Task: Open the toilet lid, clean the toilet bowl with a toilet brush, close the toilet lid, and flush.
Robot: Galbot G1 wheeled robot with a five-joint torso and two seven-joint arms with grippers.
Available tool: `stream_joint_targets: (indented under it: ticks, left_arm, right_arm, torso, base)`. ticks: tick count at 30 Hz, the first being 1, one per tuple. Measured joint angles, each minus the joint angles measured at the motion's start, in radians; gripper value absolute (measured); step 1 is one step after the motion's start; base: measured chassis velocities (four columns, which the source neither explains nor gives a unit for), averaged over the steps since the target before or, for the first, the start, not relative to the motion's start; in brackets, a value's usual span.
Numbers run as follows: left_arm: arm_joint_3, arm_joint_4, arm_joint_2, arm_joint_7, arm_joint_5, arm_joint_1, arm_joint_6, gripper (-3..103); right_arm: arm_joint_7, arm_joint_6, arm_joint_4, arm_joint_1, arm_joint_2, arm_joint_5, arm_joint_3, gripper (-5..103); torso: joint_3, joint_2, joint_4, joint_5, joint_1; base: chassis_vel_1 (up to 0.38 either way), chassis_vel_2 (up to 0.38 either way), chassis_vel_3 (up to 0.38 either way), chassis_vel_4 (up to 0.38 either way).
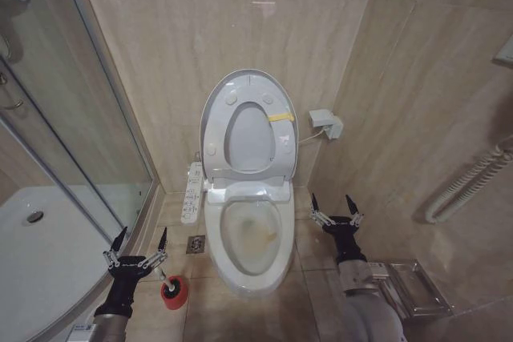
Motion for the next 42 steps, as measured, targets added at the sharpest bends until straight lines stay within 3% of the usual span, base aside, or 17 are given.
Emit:
stream_joint_targets:
  ticks: [42]
  left_arm:
    - [0.000,0.000,0.000,0.000,0.000,0.000,0.000,100]
  right_arm:
    - [0.000,0.000,0.000,0.000,0.000,0.000,0.000,100]
  torso:
    - [0.000,0.000,0.0001,-0.0001,0.001]
  base:
    - [-0.020,0.022,0.017,-0.020]
